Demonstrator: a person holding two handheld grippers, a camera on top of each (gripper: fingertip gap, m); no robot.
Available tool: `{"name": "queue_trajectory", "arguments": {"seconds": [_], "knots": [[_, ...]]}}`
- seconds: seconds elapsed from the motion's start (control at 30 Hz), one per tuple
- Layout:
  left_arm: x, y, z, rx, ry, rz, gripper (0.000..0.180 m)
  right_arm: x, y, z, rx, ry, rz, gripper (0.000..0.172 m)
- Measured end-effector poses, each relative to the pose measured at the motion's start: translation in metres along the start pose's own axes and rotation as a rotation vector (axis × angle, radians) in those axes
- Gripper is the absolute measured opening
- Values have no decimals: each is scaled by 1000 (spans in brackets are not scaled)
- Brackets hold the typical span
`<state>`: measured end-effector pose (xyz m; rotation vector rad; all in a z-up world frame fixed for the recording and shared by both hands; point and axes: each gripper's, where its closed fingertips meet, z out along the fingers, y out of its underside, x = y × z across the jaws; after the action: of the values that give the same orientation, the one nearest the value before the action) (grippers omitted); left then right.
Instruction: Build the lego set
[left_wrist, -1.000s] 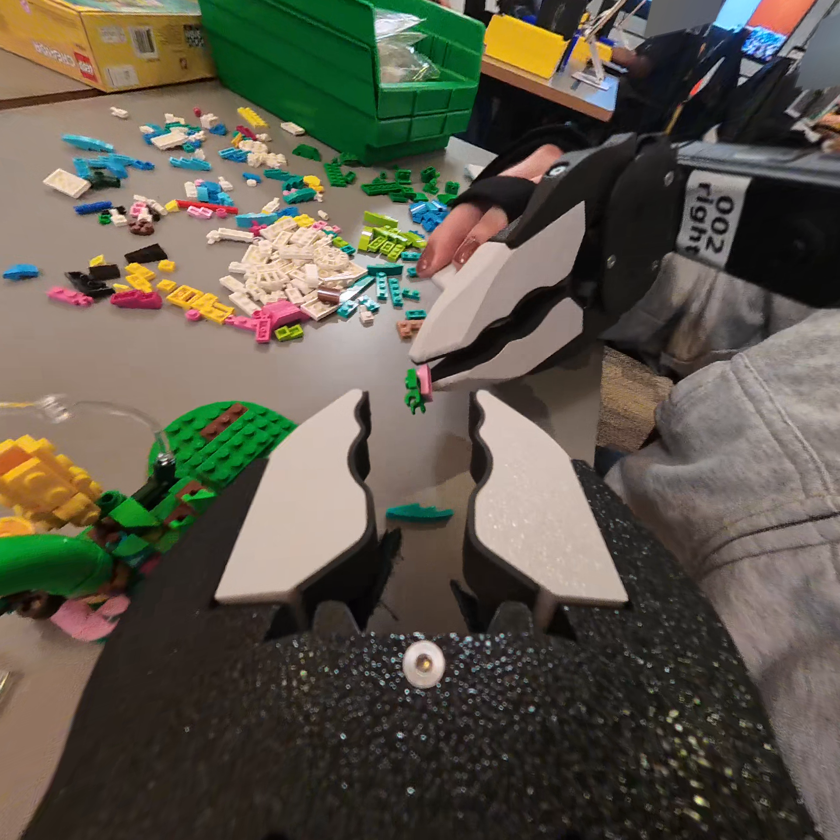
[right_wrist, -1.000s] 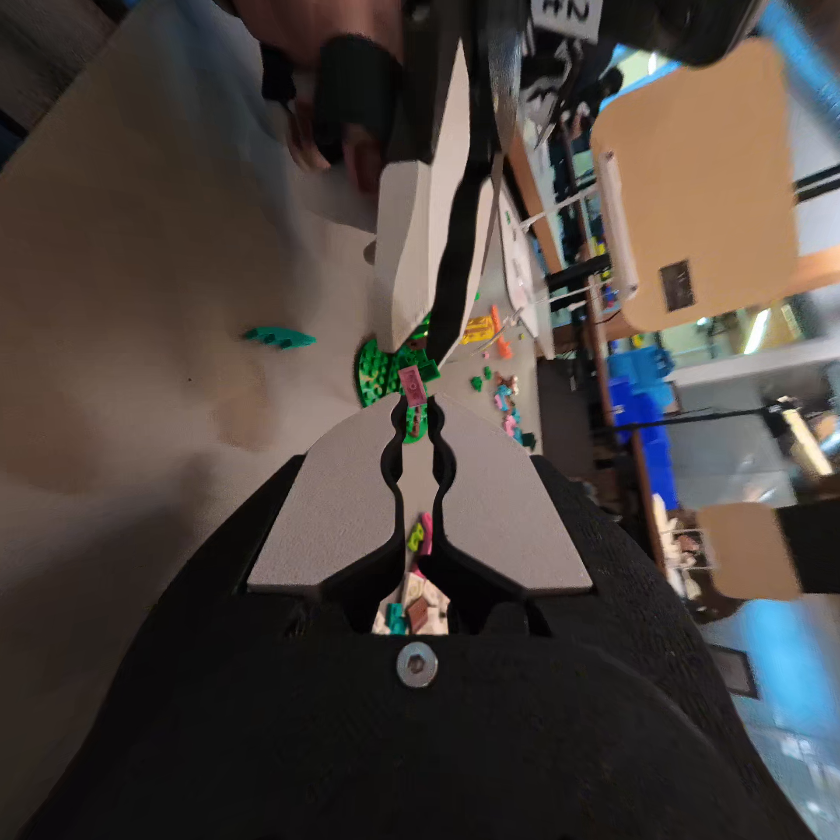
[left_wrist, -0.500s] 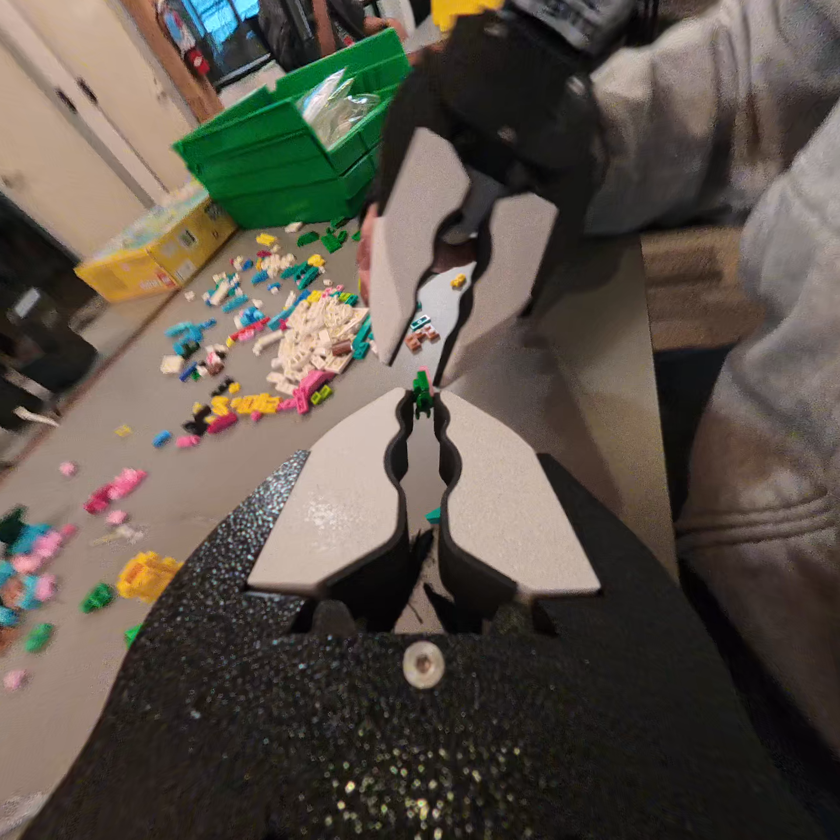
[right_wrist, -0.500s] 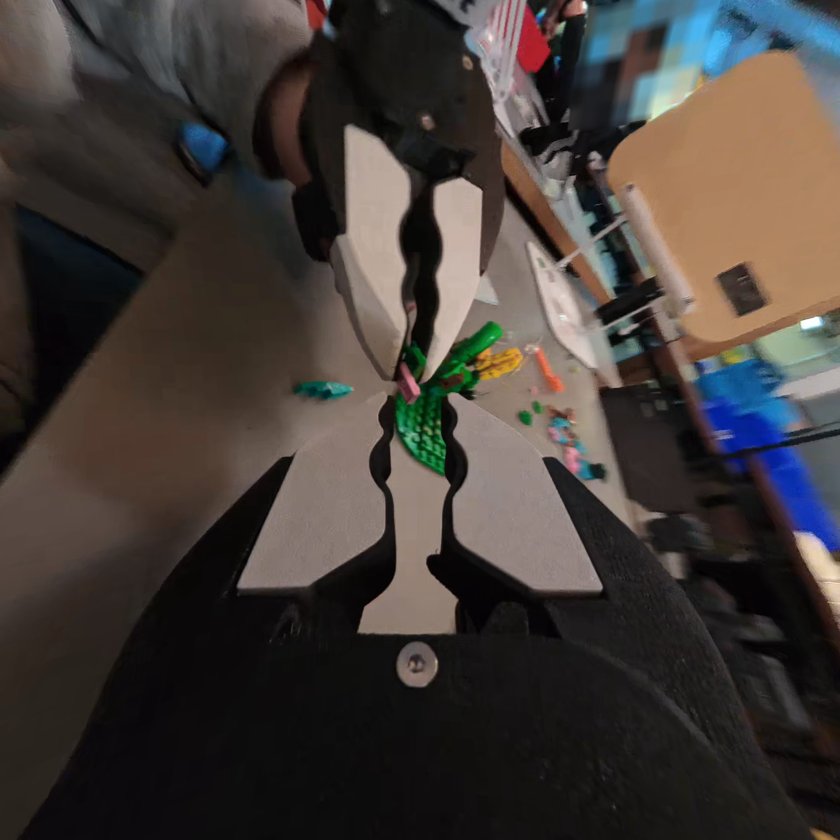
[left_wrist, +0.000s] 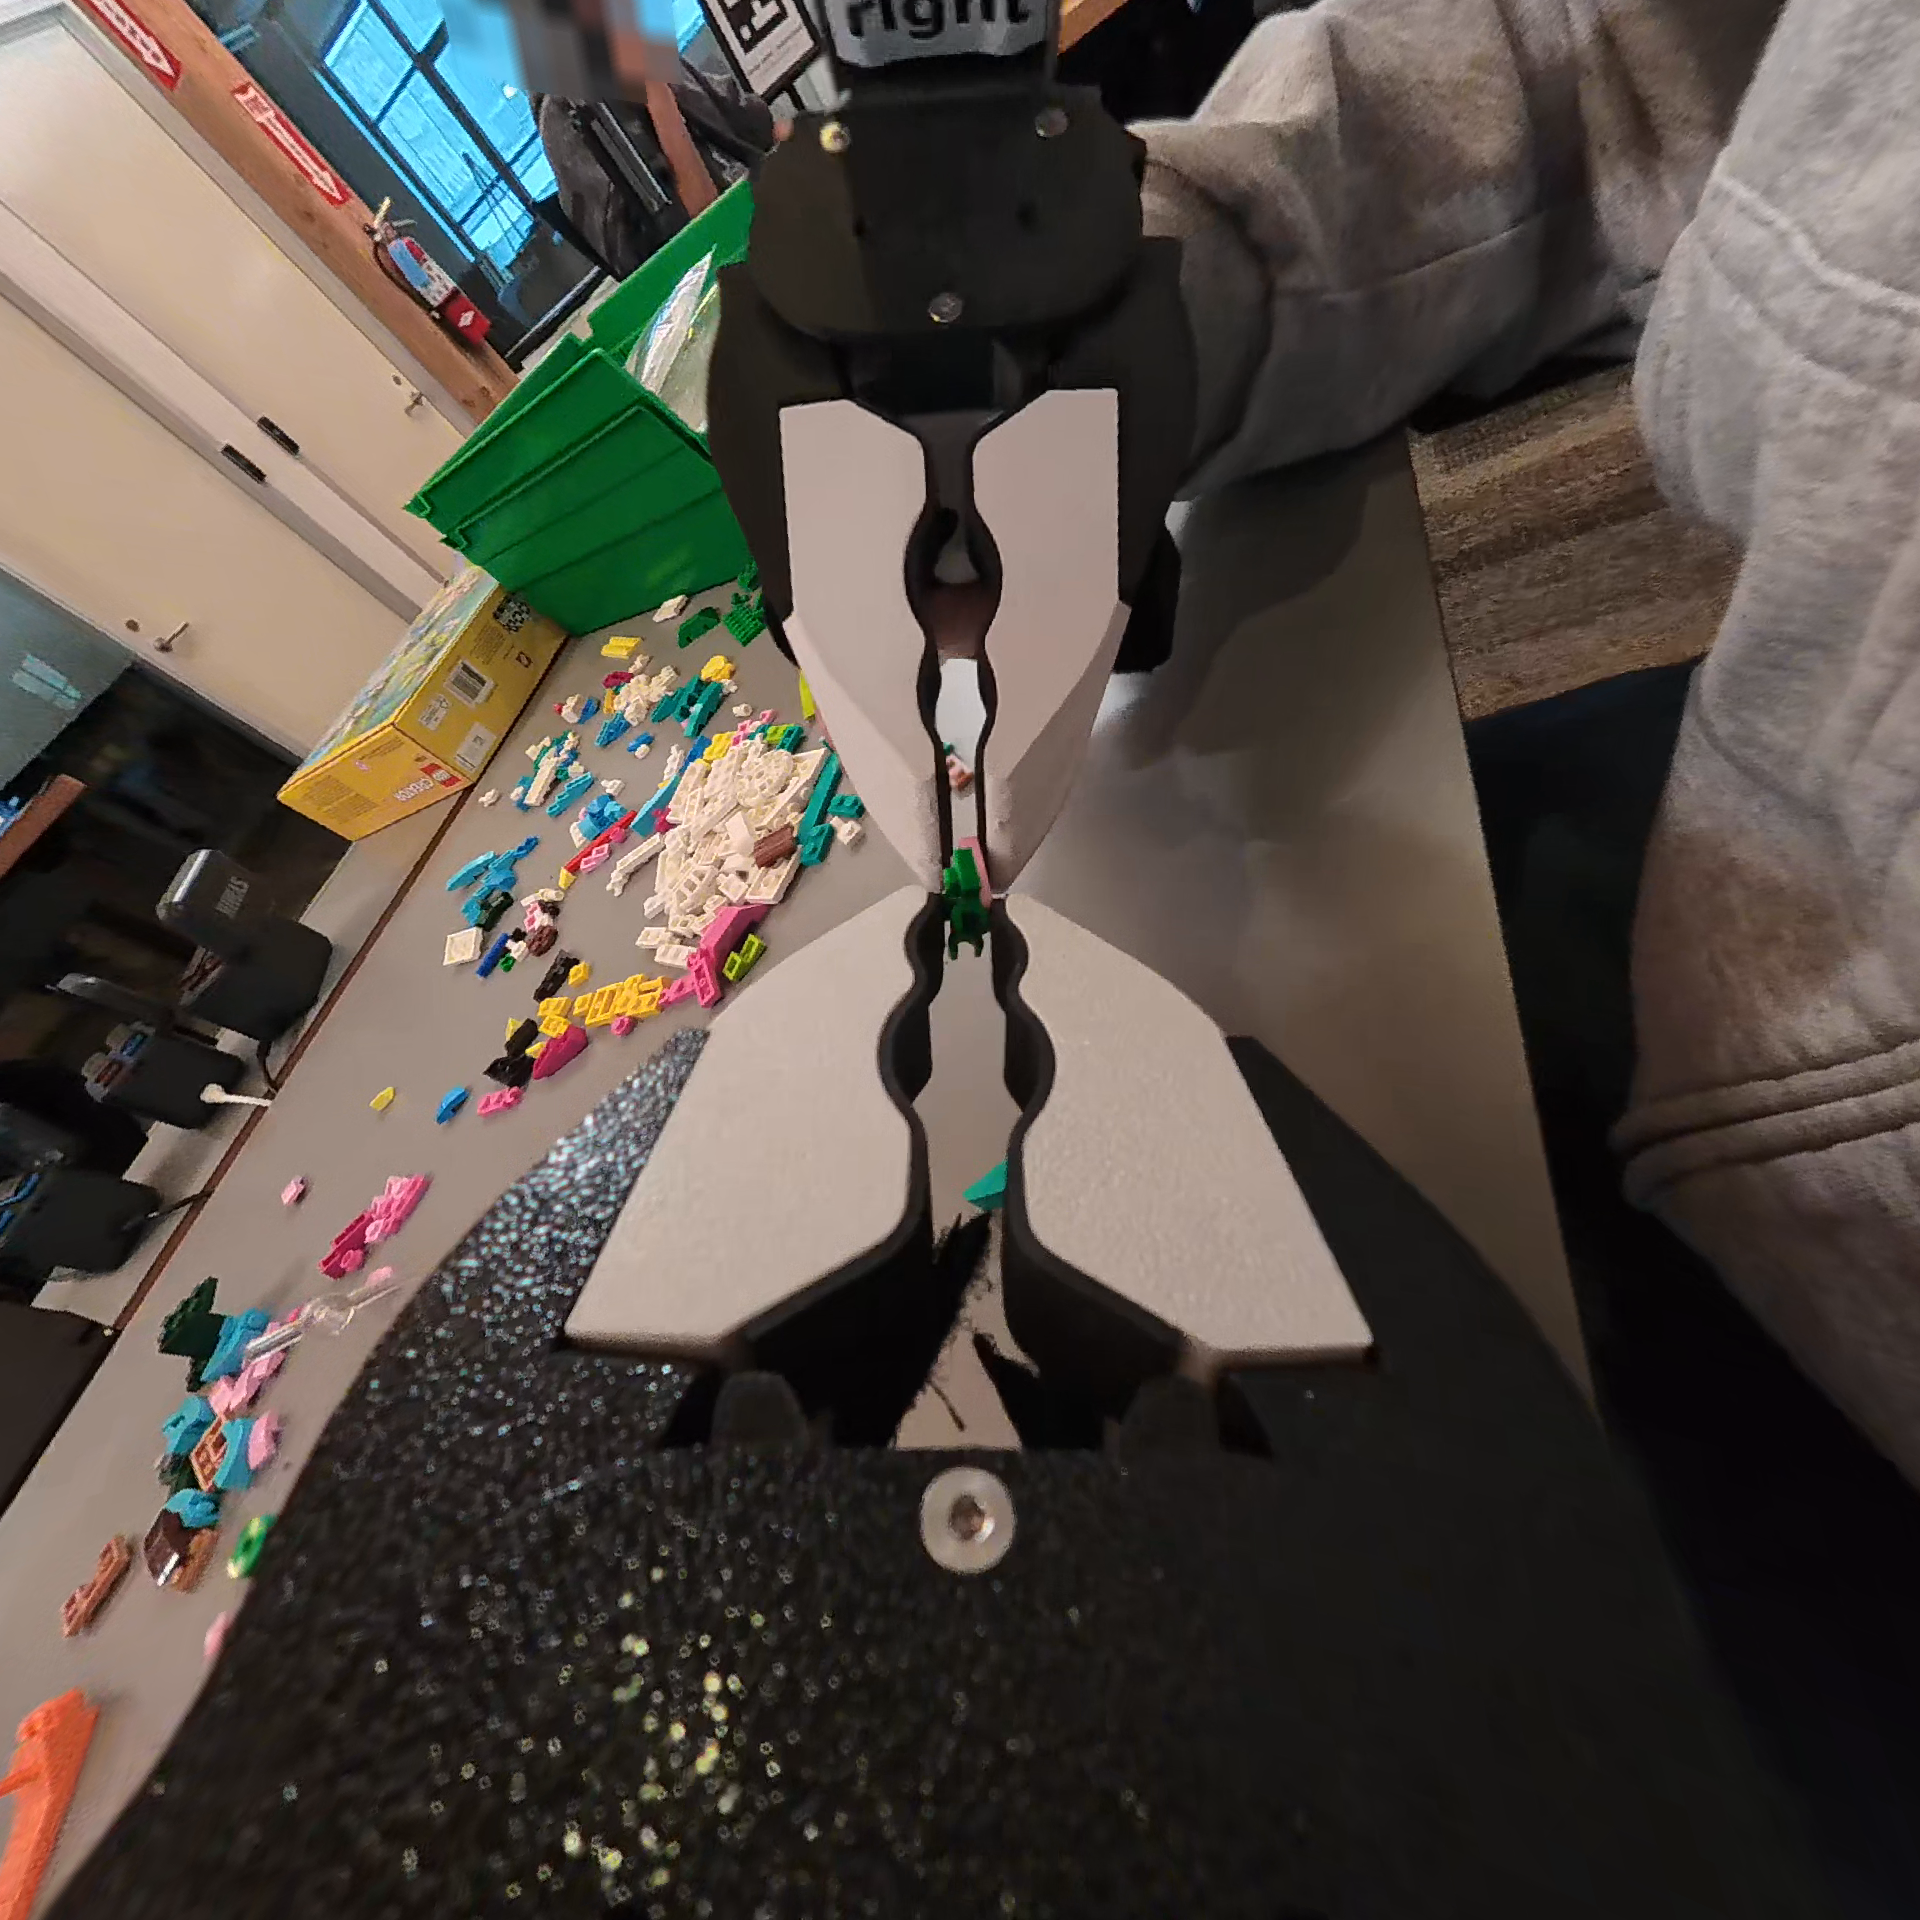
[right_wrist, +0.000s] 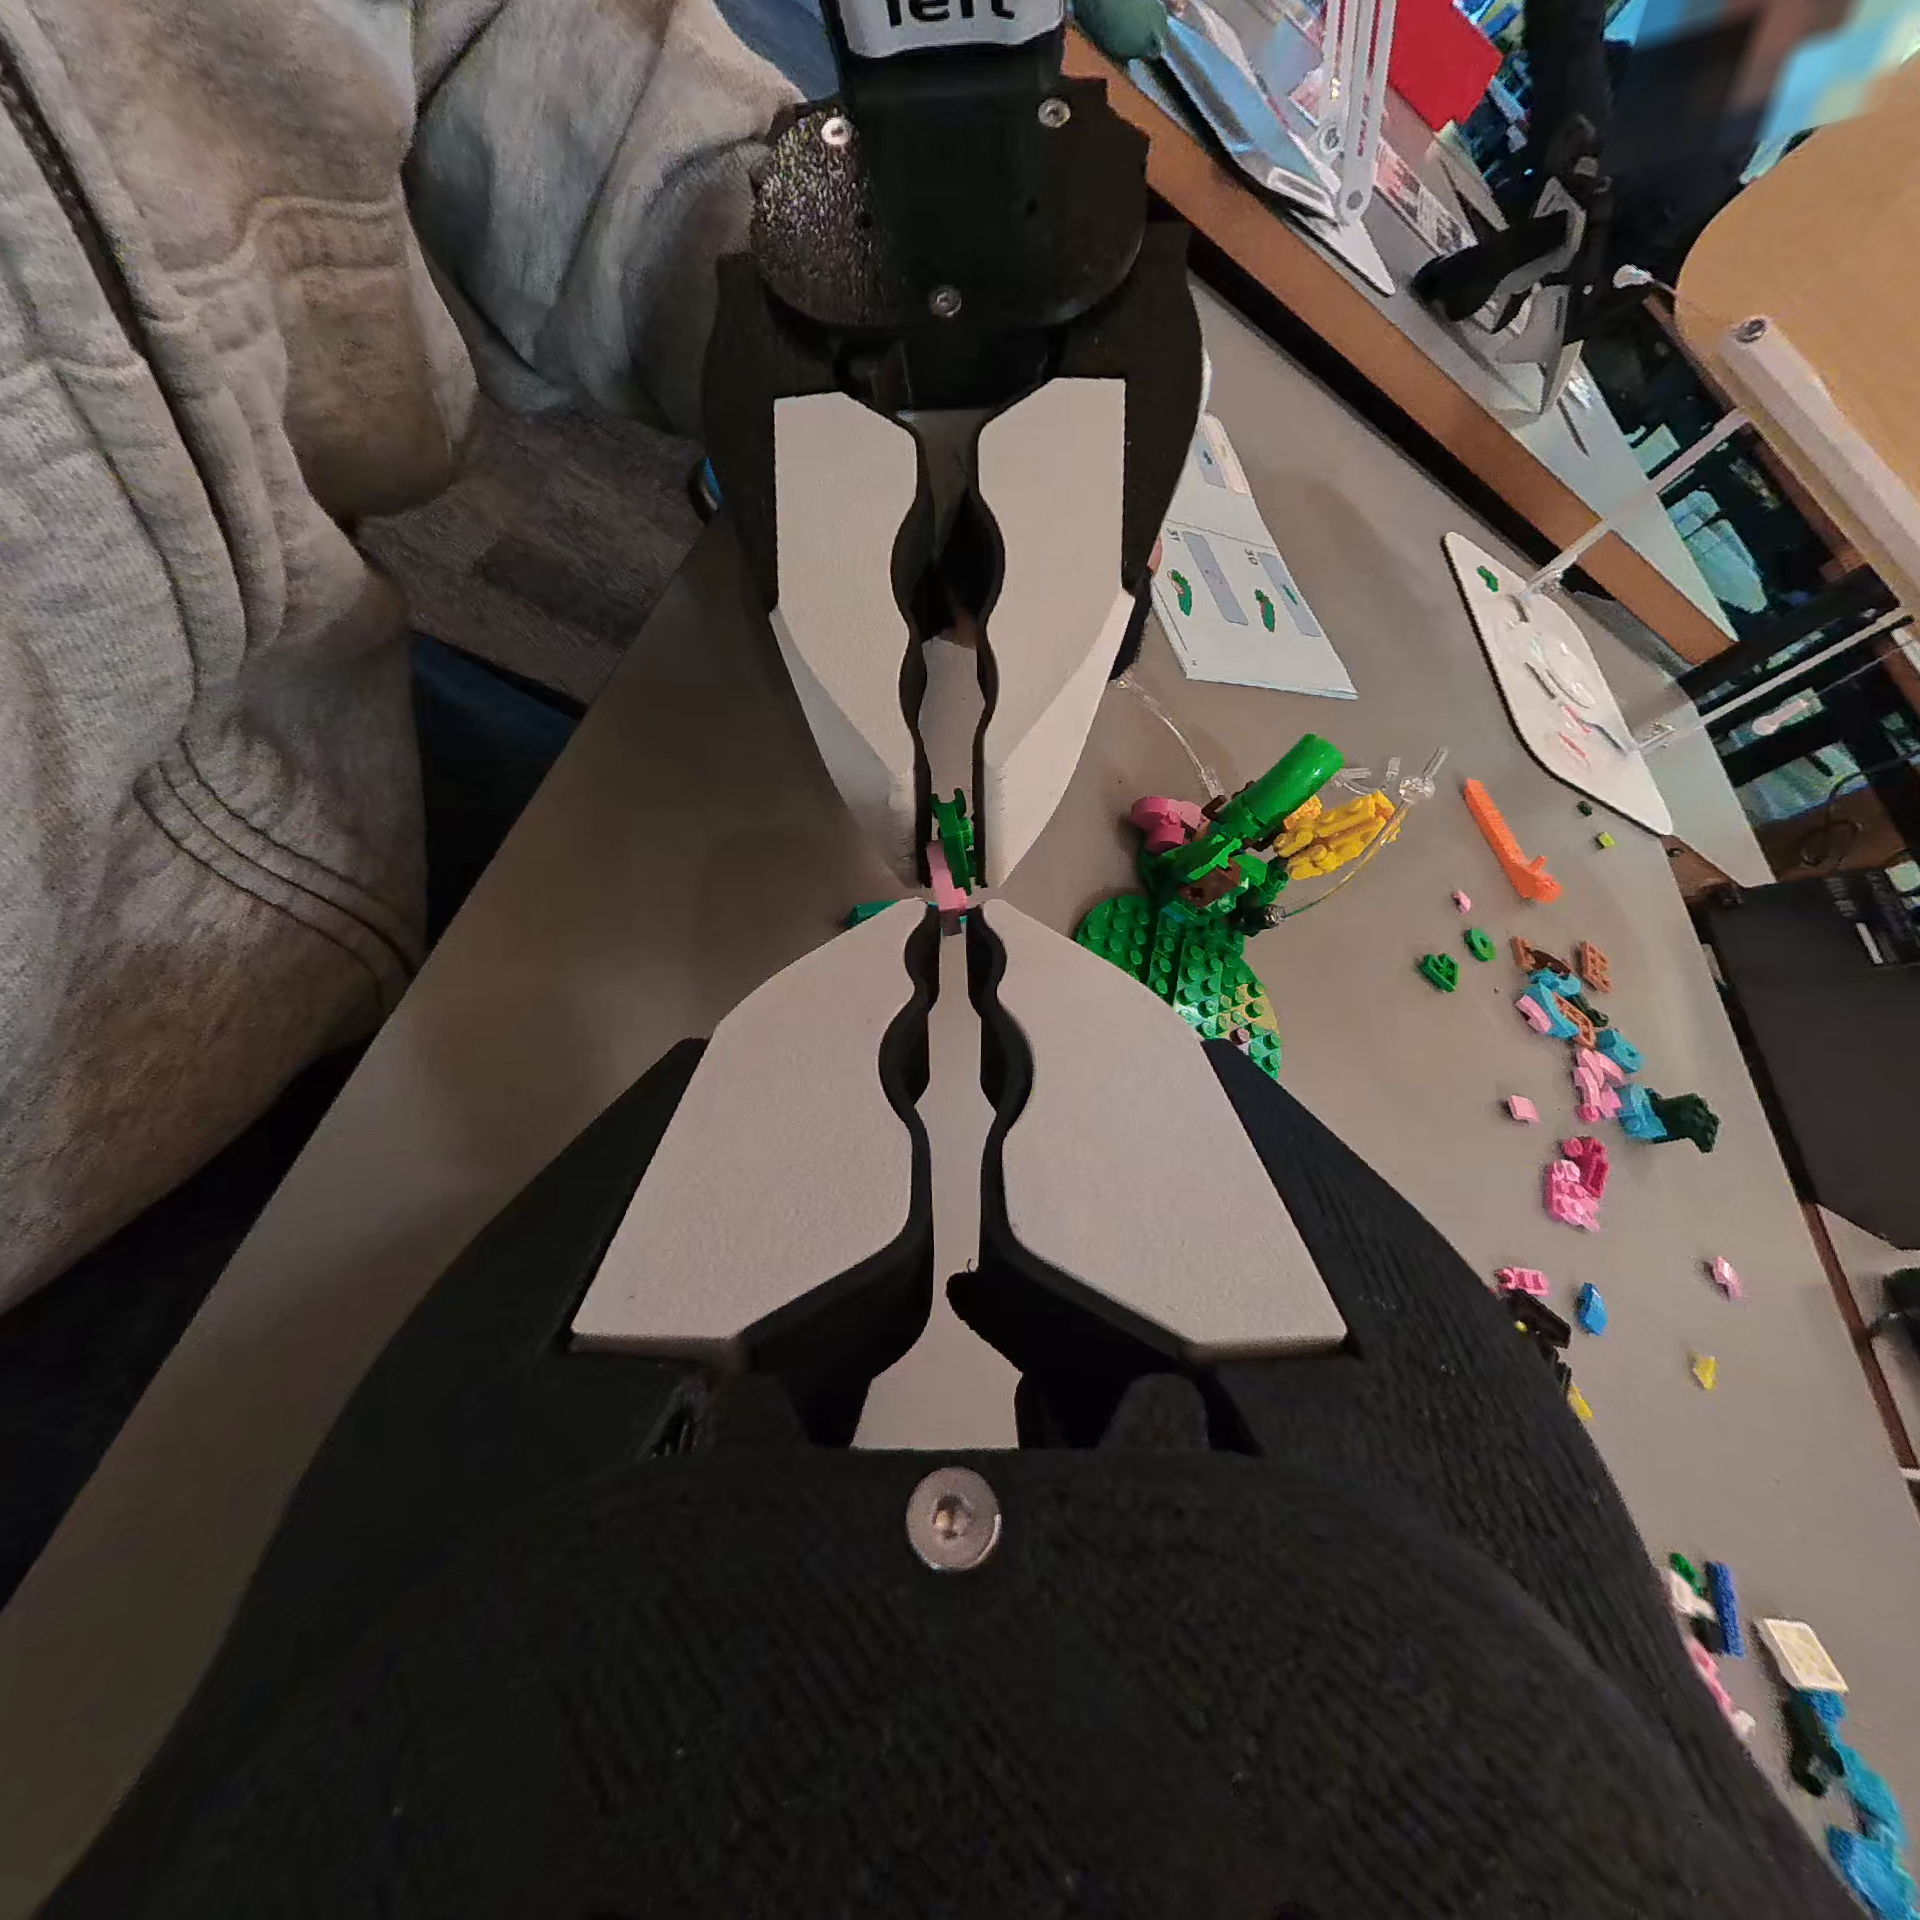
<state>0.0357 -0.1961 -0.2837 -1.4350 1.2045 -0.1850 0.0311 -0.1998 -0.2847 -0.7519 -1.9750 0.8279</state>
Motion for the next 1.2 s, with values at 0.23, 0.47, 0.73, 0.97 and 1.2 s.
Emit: {"name": "queue_trajectory", "arguments": {"seconds": [0.23, 0.47, 0.73, 0.97, 1.2], "knots": [[-17, 2, -8, 28, -134, -145, 31, 18, -1, -2, 18, 131, 2, 3], [-32, 10, -18, 33, -232, -288, 36, 22, 15, 7, -62, 186, -32, 3], [-23, -2, -17, 132, -93, -420, 39, 32, -1, -1, -20, 365, -291, 2], [-16, -23, -17, 239, 142, -750, 51, 24, -23, -11, 110, 384, -400, 3], [-13, -23, -16, 250, 170, -772, 35, 21, -22, -8, 93, 388, -433, 3]]}}
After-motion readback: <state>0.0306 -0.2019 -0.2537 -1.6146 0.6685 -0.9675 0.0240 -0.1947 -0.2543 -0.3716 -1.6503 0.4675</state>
